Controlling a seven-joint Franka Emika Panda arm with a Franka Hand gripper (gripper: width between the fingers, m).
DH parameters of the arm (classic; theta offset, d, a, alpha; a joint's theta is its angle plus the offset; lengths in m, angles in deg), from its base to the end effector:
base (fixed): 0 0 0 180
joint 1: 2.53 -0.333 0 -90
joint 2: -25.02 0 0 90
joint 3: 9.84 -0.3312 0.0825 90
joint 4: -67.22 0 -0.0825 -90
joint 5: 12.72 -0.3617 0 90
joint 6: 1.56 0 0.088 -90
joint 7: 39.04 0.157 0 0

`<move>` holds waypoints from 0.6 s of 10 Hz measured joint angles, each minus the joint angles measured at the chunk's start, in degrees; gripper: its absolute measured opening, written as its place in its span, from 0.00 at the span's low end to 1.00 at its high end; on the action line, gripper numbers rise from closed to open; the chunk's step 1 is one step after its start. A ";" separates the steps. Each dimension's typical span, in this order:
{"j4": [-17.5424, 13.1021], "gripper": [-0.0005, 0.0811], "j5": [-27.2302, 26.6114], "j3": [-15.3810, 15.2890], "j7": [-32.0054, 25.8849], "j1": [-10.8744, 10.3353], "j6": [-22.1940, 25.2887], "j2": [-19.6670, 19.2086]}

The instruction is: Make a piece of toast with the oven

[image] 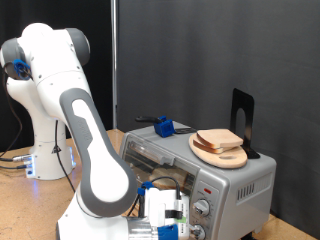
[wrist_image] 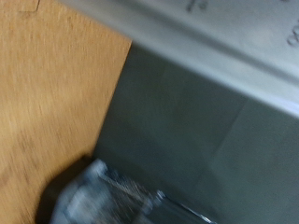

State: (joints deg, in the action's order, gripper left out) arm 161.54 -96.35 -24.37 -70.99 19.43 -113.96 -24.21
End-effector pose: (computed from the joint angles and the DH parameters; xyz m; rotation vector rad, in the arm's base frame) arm 0.6792 0.0013 0.1593 -1.6469 0.6086 -0.0213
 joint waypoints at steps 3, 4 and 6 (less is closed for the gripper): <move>-0.76 0.23 6.67 0.95 15.76 -0.15 1.80 0.77; -0.76 0.23 7.66 1.11 18.17 -0.14 2.05 1.11; -0.78 0.42 8.43 1.27 20.71 -0.05 2.67 1.44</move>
State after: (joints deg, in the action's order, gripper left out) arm 160.76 -87.93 -23.10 -50.27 19.38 -111.29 -22.77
